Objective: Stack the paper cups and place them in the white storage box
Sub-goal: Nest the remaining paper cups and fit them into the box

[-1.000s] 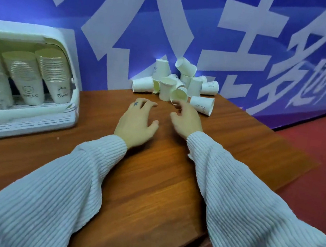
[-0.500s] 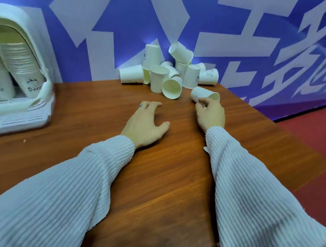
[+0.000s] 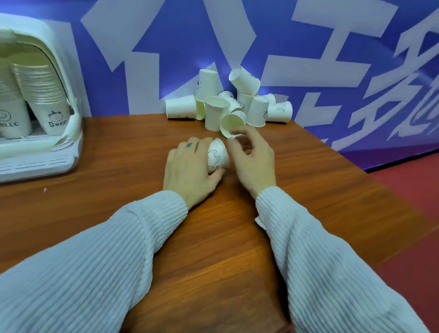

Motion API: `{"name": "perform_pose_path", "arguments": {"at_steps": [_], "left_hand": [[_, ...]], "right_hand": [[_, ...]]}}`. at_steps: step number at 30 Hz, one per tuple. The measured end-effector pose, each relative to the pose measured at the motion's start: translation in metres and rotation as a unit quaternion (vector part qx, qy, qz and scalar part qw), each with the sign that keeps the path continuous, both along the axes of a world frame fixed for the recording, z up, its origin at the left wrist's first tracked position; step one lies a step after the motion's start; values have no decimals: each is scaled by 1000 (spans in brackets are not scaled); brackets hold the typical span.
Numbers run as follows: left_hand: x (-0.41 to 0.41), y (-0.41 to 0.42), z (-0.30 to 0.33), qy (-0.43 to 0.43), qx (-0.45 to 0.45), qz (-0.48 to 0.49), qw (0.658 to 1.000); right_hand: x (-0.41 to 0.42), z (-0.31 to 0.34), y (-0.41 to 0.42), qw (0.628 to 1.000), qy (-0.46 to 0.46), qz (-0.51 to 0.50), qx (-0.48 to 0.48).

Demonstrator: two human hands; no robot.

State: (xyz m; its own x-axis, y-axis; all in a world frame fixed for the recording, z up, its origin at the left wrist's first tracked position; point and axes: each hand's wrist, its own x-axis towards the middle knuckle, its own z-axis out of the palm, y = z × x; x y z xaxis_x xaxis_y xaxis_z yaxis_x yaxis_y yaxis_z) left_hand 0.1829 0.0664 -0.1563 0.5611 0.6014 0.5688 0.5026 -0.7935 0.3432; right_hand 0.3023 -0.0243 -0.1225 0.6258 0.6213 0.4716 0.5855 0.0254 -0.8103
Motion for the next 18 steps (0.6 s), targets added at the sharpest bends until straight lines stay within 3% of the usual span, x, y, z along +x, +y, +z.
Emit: {"name": "perform_pose_path", "arguments": {"at_steps": [2, 4, 7, 10, 18], "left_hand": [[-3, 6, 0, -74, -76, 27, 994], [-4, 11, -1, -143, -155, 16, 977], [-3, 16, -1, -189, -202, 8, 961], [0, 18, 1, -208, -225, 4, 952], [-2, 18, 3, -189, -236, 8, 953]], "right_hand": [[10, -1, 18, 995, -41, -91, 1], [26, -9, 37, 983, -103, -133, -73], [48, -26, 60, 942, -199, -170, -211], [64, -33, 77, 915, -216, -183, -287], [43, -25, 62, 936, -213, -187, -209]]}}
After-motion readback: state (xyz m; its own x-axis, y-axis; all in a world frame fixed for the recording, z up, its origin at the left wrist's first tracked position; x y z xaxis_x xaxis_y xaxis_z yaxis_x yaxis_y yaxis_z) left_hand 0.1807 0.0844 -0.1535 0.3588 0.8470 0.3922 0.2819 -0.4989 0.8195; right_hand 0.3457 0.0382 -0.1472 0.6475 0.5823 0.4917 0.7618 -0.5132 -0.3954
